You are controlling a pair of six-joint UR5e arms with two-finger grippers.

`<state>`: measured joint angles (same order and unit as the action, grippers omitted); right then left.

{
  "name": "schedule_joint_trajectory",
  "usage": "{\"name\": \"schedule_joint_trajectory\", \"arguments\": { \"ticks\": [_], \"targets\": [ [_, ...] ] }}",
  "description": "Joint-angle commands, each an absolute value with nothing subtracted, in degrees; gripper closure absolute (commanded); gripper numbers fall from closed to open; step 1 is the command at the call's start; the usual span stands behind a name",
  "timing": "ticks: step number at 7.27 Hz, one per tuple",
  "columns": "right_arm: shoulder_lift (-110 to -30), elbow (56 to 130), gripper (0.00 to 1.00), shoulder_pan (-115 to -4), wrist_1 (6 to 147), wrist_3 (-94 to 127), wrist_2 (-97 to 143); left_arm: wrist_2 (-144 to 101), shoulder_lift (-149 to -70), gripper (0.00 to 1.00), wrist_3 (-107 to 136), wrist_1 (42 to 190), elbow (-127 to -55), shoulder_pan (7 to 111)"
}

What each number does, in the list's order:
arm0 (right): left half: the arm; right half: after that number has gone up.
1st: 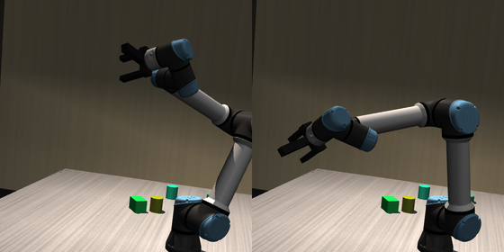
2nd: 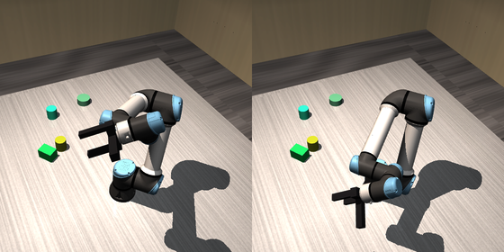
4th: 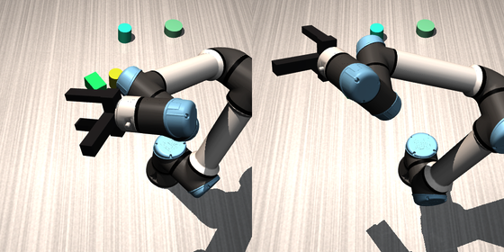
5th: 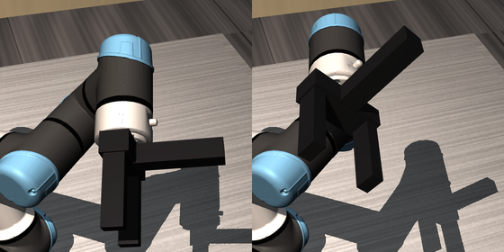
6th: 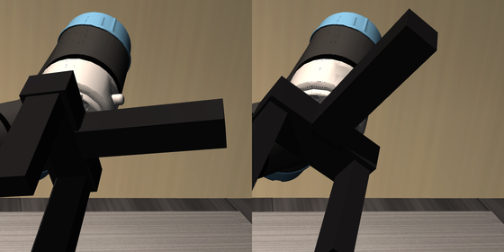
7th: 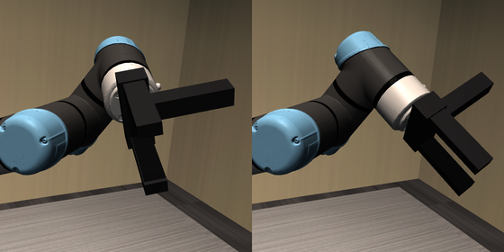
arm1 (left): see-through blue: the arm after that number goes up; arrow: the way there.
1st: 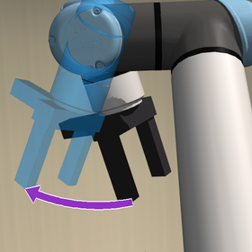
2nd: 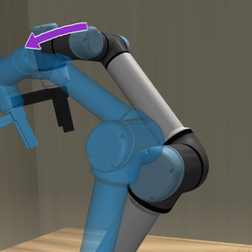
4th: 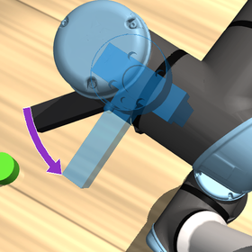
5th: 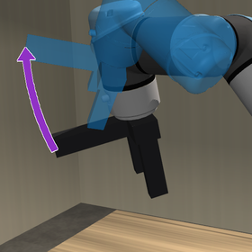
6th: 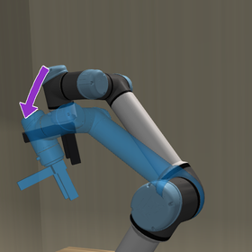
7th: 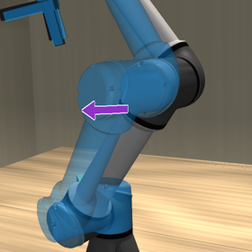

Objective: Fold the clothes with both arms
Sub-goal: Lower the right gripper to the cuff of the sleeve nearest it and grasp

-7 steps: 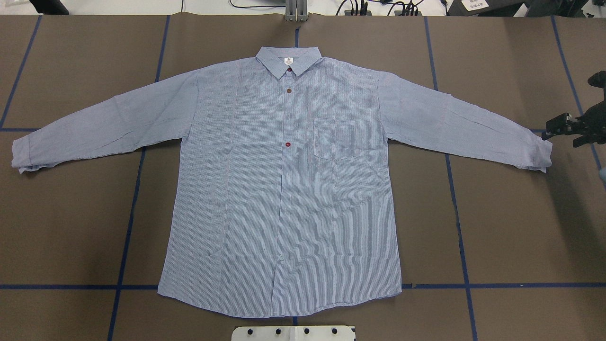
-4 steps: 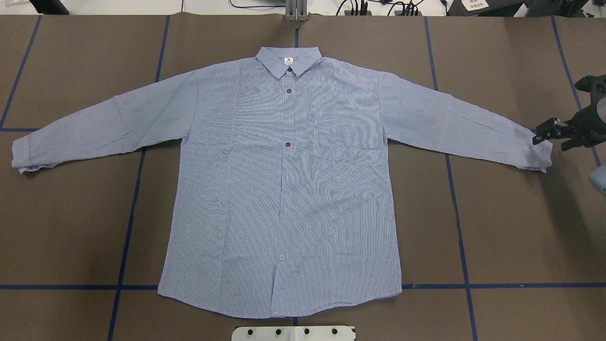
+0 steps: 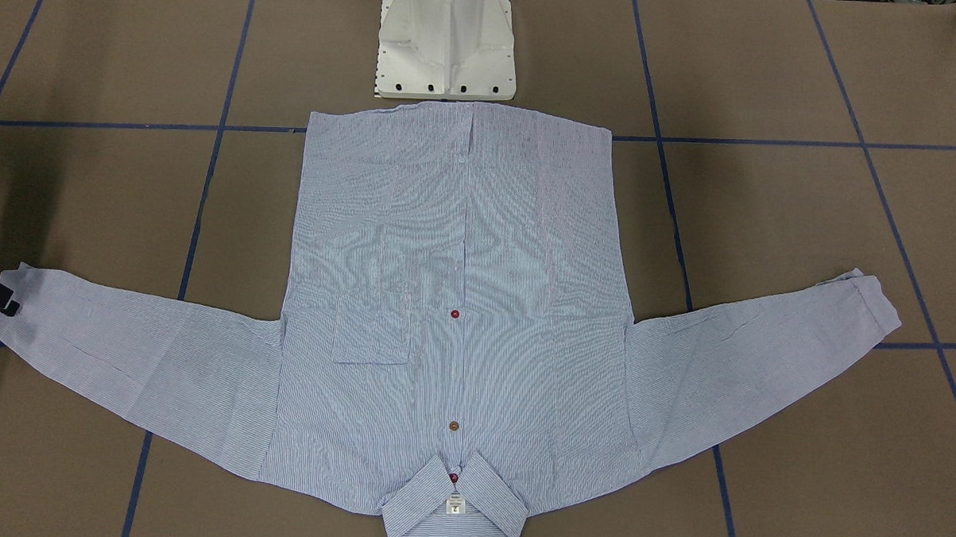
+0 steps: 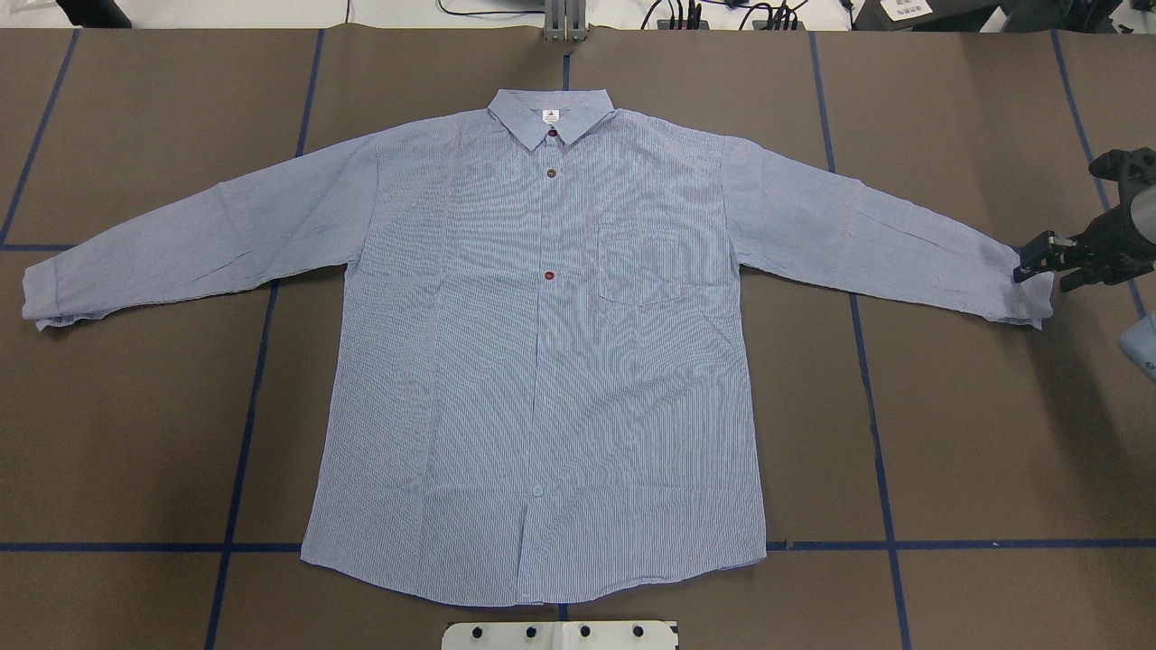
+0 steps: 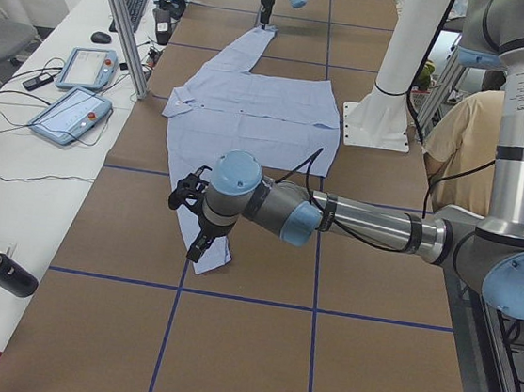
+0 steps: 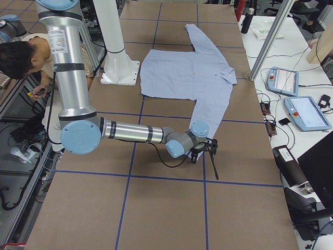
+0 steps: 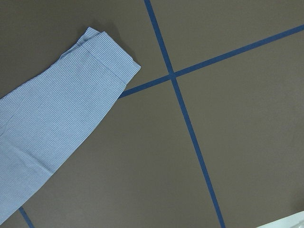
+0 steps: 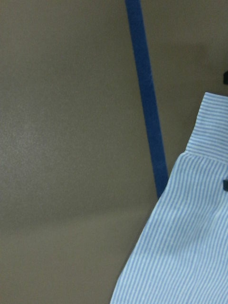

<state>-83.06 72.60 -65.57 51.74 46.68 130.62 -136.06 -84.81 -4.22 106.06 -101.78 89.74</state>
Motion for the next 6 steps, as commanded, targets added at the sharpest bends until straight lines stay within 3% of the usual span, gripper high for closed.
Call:
{"name": "schedule_joint_trajectory", "arguments": {
  "ticks": [1, 6],
  "targets": [
    [-82.8, 72.6, 0.28, -65.6, 51.8, 46.7, 129.3, -136.1, -84.8, 0.01, -4.2, 106.1, -101.8, 89.7],
    [-81.6, 72.1, 0.31, -65.6, 51.9, 46.8, 128.0, -136.1, -84.8, 0.01, -4.2, 106.1, -101.8, 89.7]
  ]
}}
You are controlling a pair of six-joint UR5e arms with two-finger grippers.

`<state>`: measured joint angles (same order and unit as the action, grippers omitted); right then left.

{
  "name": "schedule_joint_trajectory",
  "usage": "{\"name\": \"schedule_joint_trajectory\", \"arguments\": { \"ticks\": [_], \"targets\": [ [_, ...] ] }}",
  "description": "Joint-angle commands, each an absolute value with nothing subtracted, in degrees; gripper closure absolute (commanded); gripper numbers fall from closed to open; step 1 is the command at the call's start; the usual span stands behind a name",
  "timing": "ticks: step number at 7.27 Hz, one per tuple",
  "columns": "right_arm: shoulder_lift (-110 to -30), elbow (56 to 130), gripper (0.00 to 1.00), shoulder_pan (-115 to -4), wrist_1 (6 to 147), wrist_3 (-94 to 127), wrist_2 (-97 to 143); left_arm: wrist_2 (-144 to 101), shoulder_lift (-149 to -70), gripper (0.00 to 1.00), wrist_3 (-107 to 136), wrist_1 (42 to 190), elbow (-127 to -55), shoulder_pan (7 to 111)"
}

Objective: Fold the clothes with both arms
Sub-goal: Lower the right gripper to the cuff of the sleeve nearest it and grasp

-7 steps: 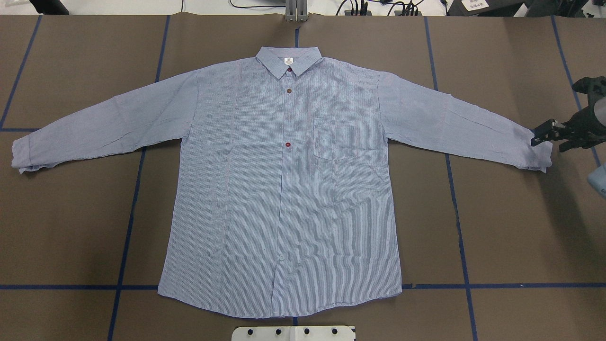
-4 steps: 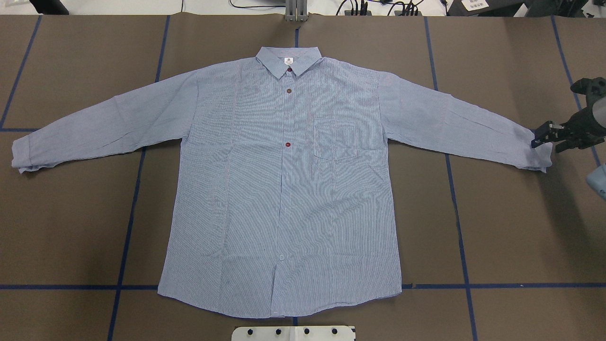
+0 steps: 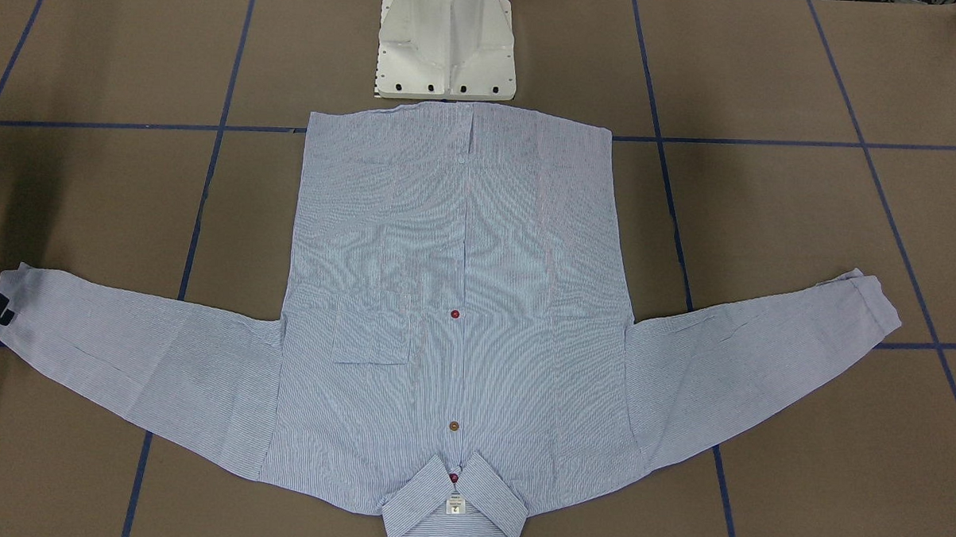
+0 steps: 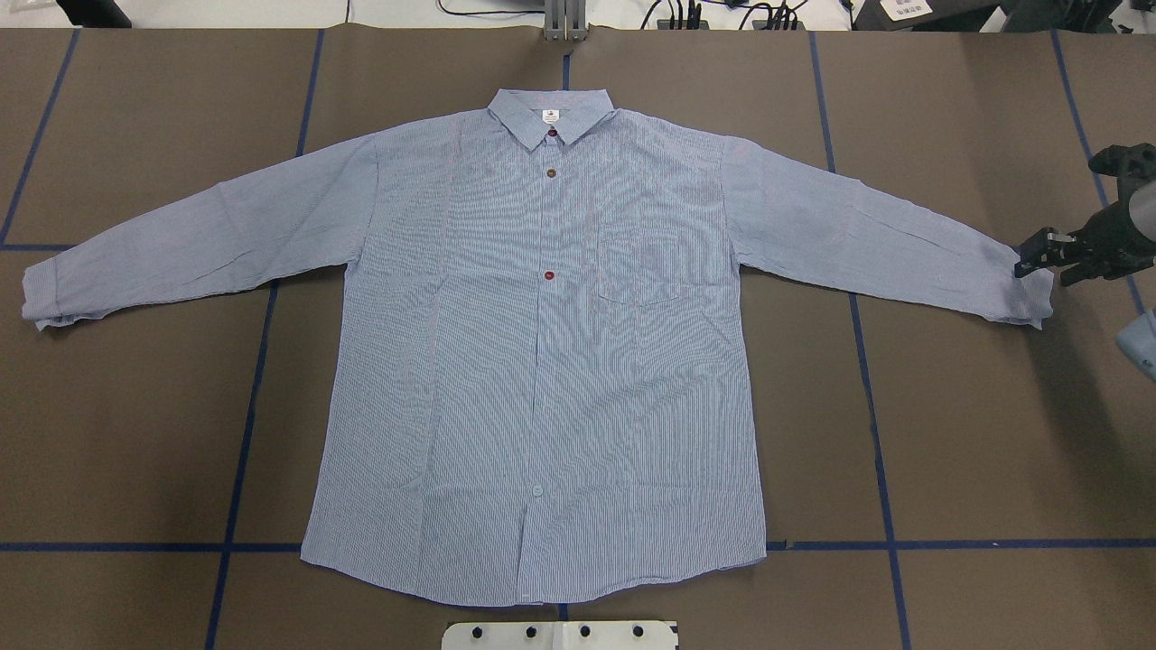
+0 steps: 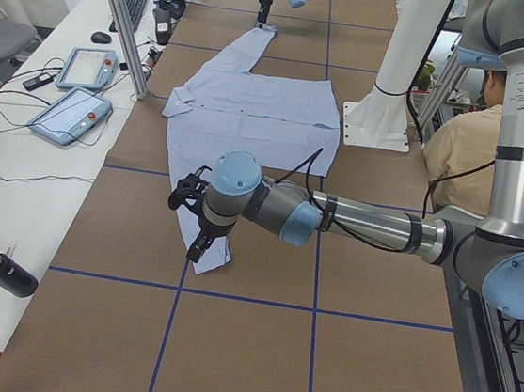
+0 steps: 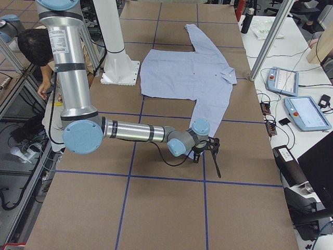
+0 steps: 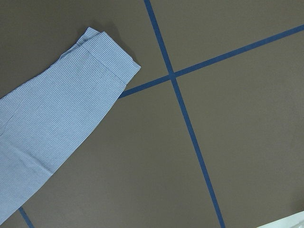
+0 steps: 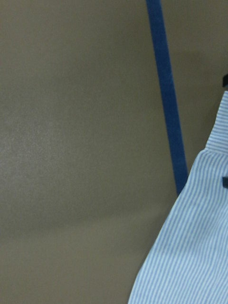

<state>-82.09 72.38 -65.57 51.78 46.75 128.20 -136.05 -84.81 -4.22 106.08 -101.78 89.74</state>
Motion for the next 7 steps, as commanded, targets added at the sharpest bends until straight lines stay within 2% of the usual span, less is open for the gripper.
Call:
{"name": "schedule_joint_trajectory", "arguments": {
  "ticks": [1, 4, 5, 6, 7],
  "targets": [
    [-81.6, 71.8, 0.33, -65.6, 51.9, 46.8, 128.0, -136.1, -84.8, 0.01, -4.2, 106.1, -101.9, 89.7],
    [-81.8, 71.5, 0.34, -65.7, 51.8, 46.8, 128.1, -136.1, -84.8, 0.01, -4.1, 106.1, -102.4, 89.7],
    [-81.8, 71.4, 0.44, -65.7, 51.8, 46.8, 128.1, -136.1, -84.8, 0.01, -4.1, 106.1, -102.4, 89.7],
    [-81.8, 71.3, 0.65, -65.7, 51.8, 46.8, 128.0, -136.1, -84.7, 0.01, -4.1, 106.1, -102.4, 89.7],
    [-81.8, 71.4, 0.91, -65.7, 51.8, 47.0, 128.1, -136.1, -84.8, 0.01, -4.1, 106.1, -102.4, 89.7]
  ]
}}
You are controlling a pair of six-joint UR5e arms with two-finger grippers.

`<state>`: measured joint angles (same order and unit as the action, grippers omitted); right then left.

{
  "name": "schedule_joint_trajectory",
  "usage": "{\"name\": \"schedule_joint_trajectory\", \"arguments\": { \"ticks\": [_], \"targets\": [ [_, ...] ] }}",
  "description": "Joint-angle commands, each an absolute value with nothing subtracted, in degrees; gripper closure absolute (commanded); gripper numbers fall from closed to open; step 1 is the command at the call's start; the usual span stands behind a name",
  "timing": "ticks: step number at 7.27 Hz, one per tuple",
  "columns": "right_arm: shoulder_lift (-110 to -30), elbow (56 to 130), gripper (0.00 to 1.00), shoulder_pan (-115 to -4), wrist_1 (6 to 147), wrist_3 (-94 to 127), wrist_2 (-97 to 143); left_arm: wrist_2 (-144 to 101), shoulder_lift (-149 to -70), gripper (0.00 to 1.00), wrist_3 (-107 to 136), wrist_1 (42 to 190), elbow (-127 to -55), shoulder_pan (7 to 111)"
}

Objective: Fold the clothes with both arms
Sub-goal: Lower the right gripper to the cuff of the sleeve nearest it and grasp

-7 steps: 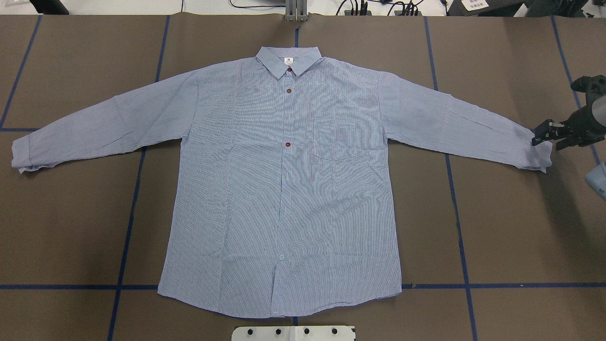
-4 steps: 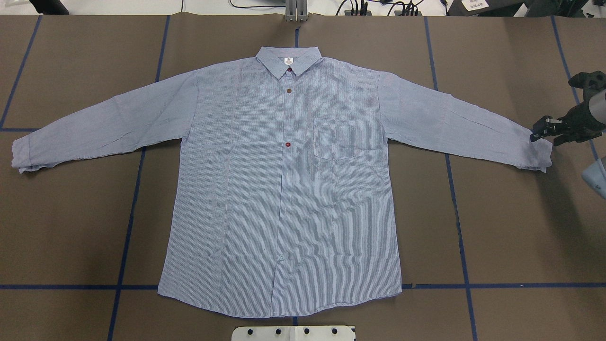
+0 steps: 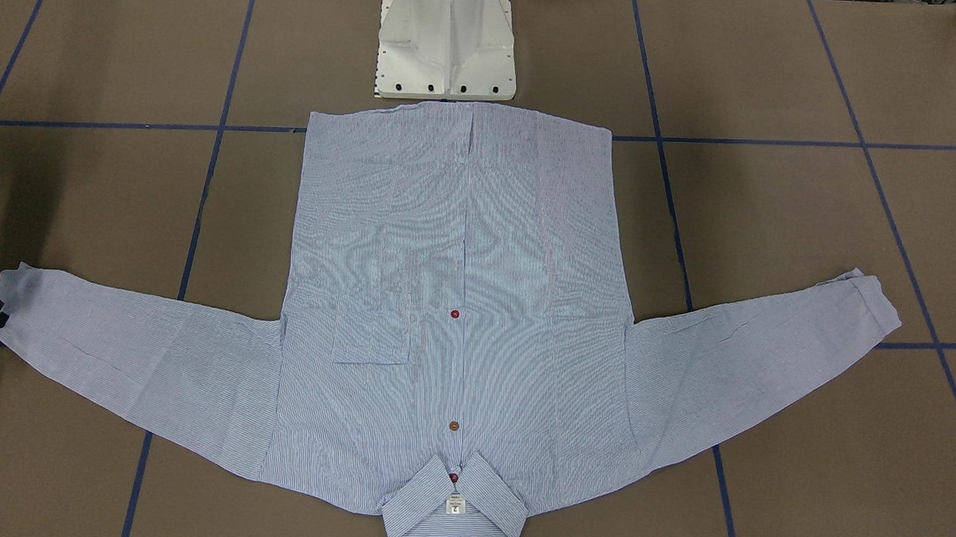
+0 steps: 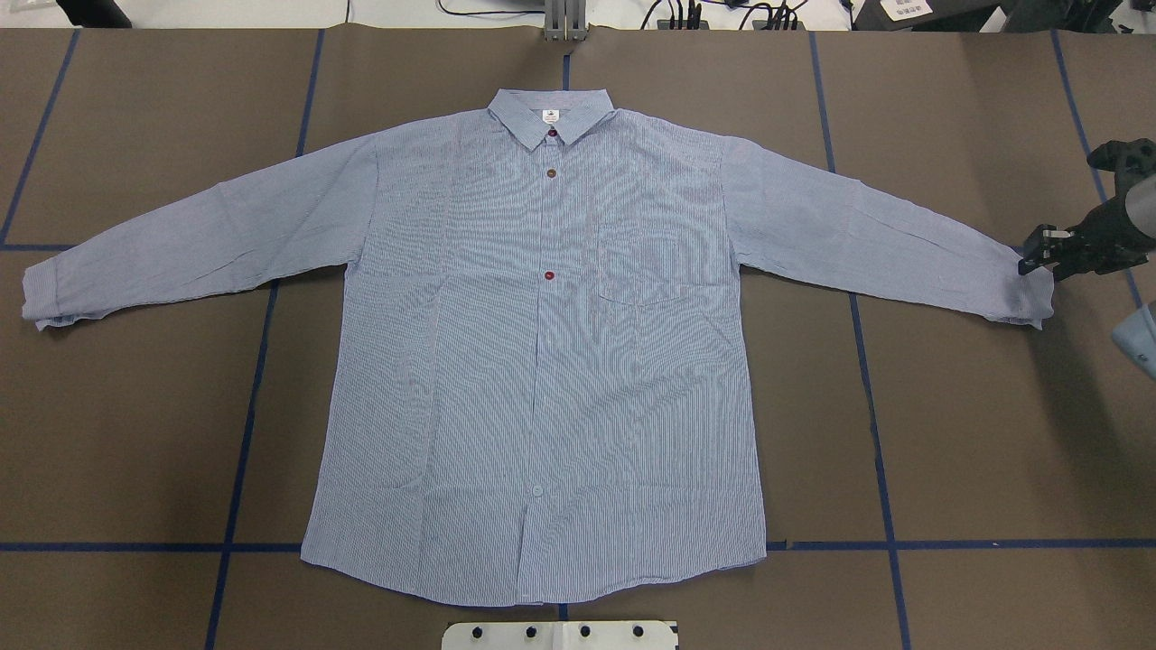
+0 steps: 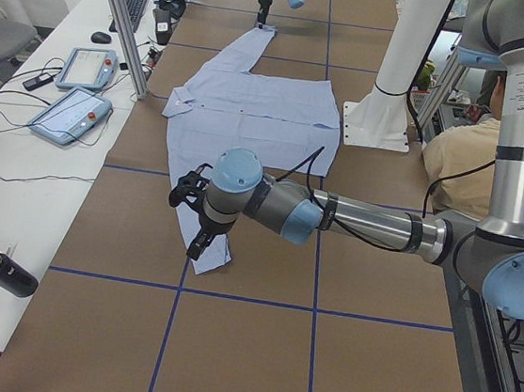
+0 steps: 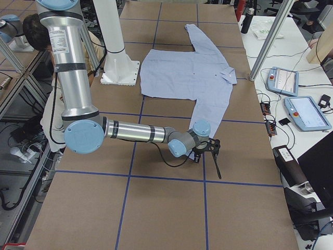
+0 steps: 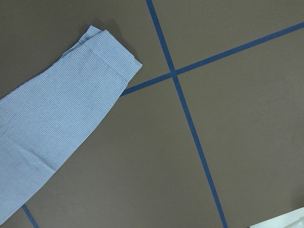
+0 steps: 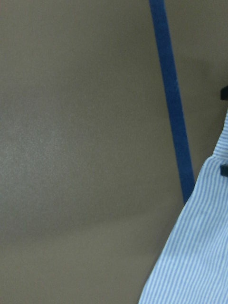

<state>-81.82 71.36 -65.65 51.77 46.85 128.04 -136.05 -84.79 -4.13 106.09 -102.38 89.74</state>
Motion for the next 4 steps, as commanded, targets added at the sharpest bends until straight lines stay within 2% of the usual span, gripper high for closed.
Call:
{"name": "schedule_joint_trajectory", "arguments": {
  "ticks": [1, 4],
  "targets": [
    [-81.9, 71.4, 1.0, -65.7, 51.8, 47.0, 128.1, -136.1, -84.8, 0.01, -4.1, 106.1, -102.4, 89.7],
    [-81.7, 75.1, 1.0, -66.8, 52.1, 47.5, 128.9, -136.1, -84.7, 0.01, -4.1, 106.0, -102.8, 89.8]
  ]
}}
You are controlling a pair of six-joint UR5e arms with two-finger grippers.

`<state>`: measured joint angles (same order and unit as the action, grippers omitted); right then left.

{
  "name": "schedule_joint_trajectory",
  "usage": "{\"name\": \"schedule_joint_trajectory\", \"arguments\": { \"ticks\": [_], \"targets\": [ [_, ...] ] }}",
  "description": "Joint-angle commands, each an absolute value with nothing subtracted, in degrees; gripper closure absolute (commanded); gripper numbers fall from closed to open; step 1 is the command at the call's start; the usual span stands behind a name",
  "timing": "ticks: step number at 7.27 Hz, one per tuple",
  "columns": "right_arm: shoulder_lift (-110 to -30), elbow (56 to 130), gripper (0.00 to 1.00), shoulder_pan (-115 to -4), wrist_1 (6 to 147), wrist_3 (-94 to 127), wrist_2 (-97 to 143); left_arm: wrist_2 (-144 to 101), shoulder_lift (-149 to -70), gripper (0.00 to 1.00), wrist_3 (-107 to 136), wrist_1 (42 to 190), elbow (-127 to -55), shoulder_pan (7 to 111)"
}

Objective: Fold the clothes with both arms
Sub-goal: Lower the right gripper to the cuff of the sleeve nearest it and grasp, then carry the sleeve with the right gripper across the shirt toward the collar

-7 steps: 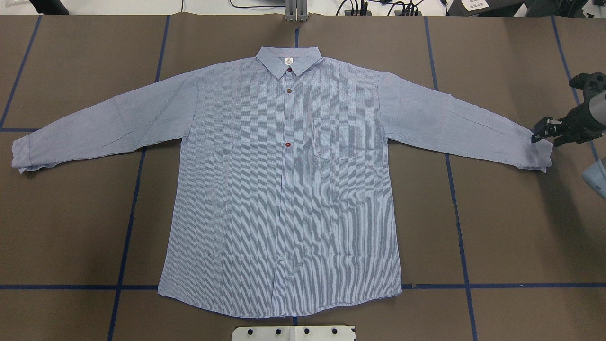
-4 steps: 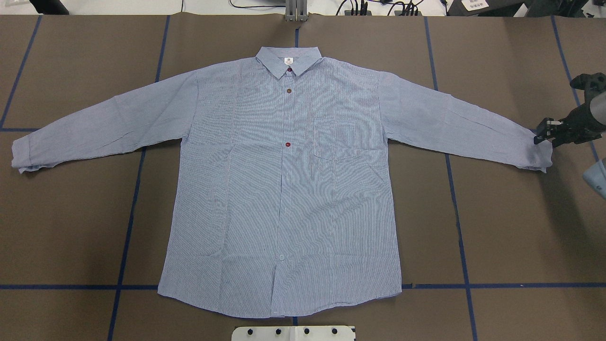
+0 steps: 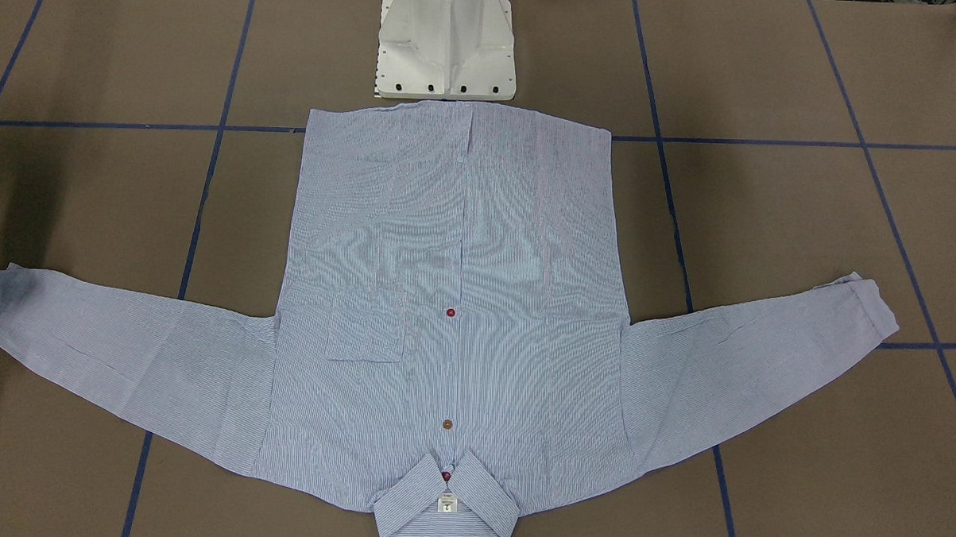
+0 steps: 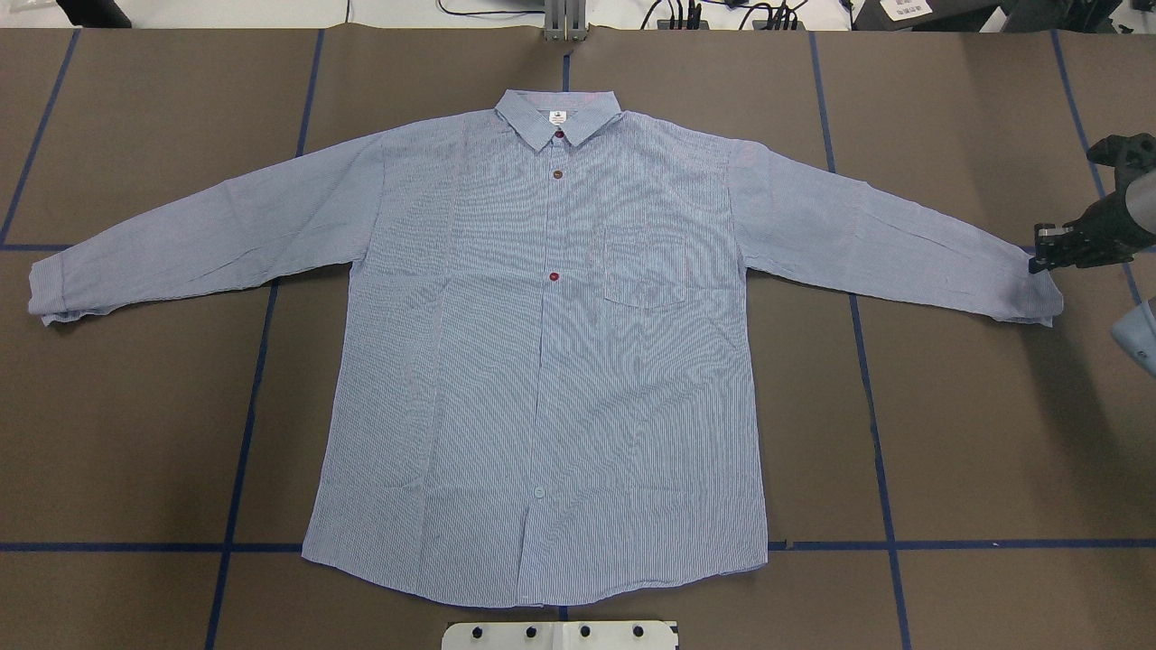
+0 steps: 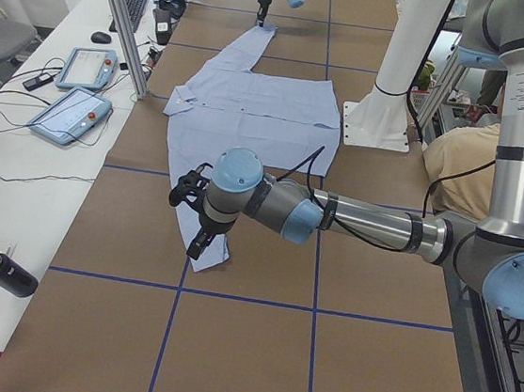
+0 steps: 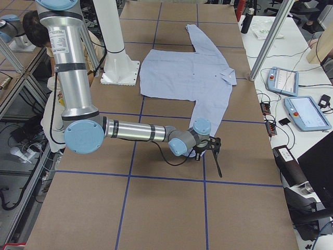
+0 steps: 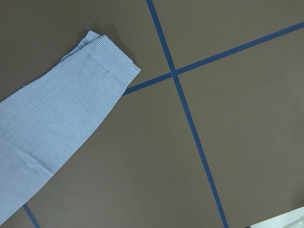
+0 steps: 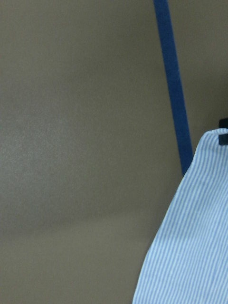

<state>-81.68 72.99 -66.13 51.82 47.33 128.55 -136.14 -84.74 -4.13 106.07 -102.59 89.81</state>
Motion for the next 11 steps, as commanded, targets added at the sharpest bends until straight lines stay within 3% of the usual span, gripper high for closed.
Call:
{"name": "schedule_joint_trajectory", "arguments": {
  "ticks": [1, 4, 7, 11],
  "targets": [
    [-81.7, 77.9, 1.0, -67.1, 52.4, 47.6, 129.7, -136.1, -84.7, 0.01, -4.1, 106.1, -102.9, 89.8],
    [-76.1, 85.3, 1.0, -63.3, 52.6, 65.1, 130.0, -136.1, -84.7, 0.01, -4.1, 106.0, -104.6, 89.8],
    [-58.2, 85.3, 1.0, -58.1, 66.9, 74.5, 127.9, -136.2, -84.2, 0.01, -4.1, 106.0, -105.9, 89.8],
    [-41.4, 78.5, 1.0, -46.9, 67.9, 80.8, 113.7, -136.1, -84.2, 0.01, -4.1, 106.1, -105.9, 89.7]
  ]
}}
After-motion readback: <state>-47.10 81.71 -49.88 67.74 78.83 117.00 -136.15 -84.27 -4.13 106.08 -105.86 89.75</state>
